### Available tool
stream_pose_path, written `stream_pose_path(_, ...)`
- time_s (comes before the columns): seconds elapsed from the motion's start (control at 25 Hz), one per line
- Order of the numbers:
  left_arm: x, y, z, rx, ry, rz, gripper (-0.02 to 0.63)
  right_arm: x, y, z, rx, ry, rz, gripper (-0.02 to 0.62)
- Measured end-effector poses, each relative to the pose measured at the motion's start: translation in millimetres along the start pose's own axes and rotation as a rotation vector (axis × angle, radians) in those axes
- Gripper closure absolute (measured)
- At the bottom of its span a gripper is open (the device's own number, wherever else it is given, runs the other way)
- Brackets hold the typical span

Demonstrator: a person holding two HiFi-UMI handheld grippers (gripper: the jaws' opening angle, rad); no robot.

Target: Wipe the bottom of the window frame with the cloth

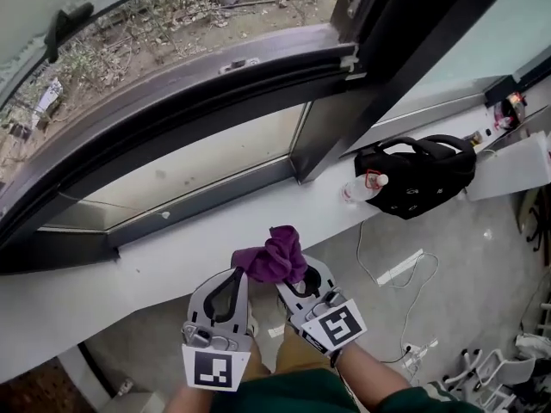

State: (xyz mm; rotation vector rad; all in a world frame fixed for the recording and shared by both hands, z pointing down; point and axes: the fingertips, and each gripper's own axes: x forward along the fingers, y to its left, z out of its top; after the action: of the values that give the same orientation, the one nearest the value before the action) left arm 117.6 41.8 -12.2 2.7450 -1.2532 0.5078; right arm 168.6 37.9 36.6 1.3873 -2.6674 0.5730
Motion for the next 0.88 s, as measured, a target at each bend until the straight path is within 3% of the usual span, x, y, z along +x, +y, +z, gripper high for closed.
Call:
stream_pose_path(0.12,37,-15,-22,0.044,0.028,-0.063,0.597,11,-37,-34,0.004,0.051,0.029,0.485)
stream_pose_path(0.28,81,-16,-51,-0.007,0.016,-0.062,0.597,26,-89,-76,0.011,0.088,0.009,0.485)
stream_pose_path(0.52,116,-27,-139,0.011,0.042,-0.116,0.597,56,-134,-135,-0.026,0.153,0.005,0.485)
stream_pose_path(0.72,142,-28,-179,-0.067,0.098,-0.129,0.597,72,-169,-192,-0.067,0.228,-0.063,0.485)
stream_pose_path(0.88,157,-25,-217,-0.046,0.127,-0.112,0.597,84,-197,-226,-0.103,0.273,-0.115,0.485)
